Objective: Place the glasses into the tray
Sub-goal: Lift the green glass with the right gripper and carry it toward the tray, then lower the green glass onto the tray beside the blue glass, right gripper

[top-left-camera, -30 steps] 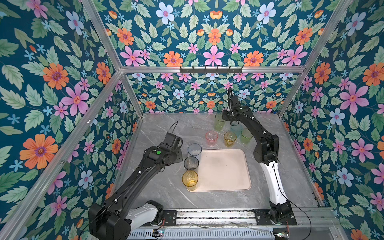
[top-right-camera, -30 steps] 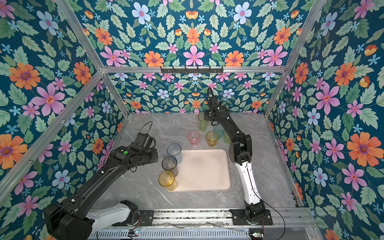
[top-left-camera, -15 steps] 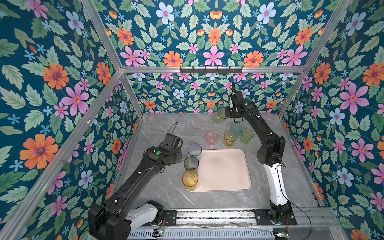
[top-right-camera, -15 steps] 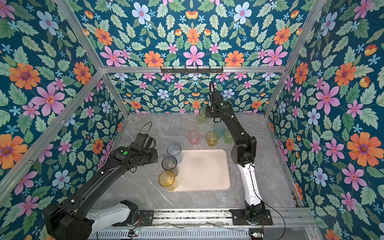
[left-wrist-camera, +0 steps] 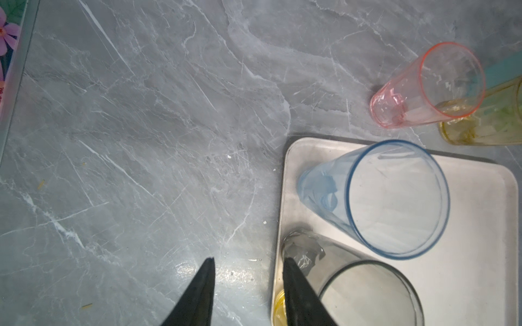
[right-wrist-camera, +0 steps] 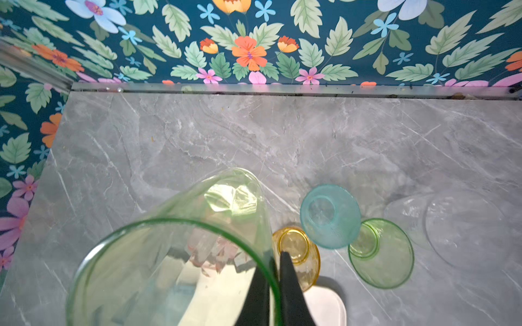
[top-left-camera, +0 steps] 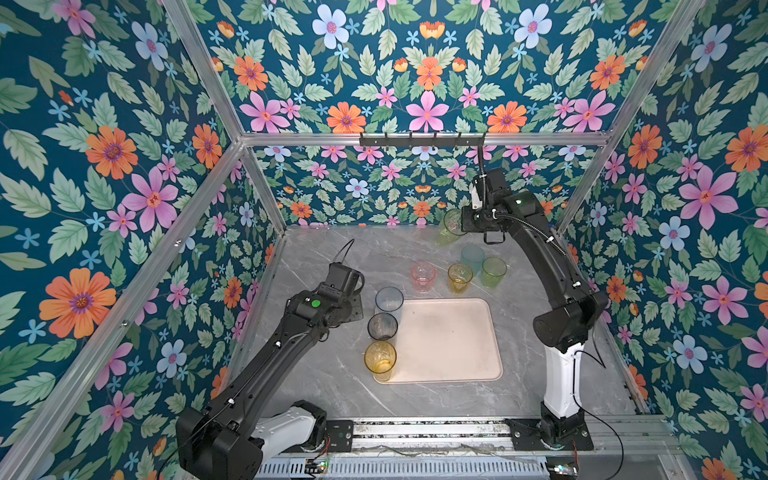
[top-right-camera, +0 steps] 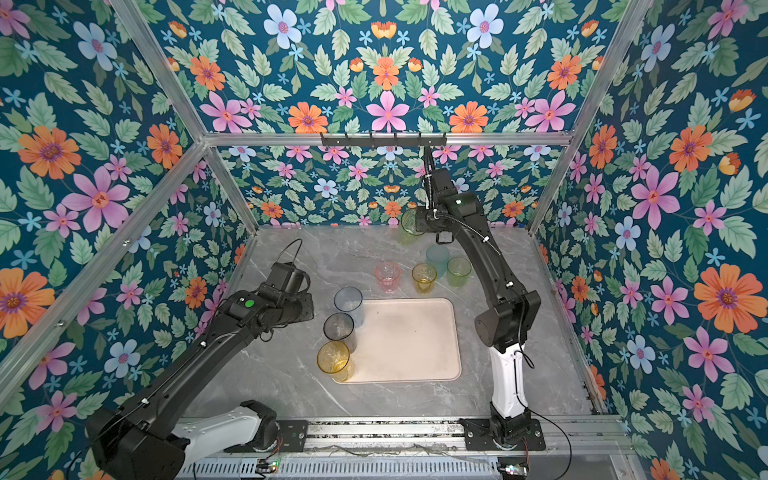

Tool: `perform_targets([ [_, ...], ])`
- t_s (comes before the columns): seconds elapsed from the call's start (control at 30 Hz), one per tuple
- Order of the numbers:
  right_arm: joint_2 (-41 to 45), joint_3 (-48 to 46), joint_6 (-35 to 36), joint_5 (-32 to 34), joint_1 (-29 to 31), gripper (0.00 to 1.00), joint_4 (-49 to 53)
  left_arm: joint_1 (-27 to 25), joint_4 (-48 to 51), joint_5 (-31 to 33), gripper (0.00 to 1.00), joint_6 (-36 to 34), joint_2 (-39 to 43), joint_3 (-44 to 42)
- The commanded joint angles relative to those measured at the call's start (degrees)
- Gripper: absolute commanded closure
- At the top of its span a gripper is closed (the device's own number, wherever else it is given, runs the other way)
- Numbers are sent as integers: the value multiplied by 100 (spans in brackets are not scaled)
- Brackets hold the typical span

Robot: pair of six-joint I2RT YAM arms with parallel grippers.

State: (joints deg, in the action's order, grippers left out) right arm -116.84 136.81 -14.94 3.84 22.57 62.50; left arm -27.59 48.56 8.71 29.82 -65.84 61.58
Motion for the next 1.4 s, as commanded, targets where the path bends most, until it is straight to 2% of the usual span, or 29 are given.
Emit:
perform_targets([
  [0.0,429,-275,170,269,155,100,283,17,-180,261,57,-108,-25,59],
  [0.33,1762,-1857,119,531,749,100,186,61,-303,327,57,-130,-85,-8],
  [0.63,2679,-3458,-134,710,1213,100,-432,98,-373,277,57,-150,-151,12],
  [0.97,2625,-4567,-459,578,1529,100,-1030,114,-382,251,57,-143,-148,-6],
  [1.37,2013,-5075,-627,438,1624,100,-1656,123,-337,263,58,-137,-90,1],
])
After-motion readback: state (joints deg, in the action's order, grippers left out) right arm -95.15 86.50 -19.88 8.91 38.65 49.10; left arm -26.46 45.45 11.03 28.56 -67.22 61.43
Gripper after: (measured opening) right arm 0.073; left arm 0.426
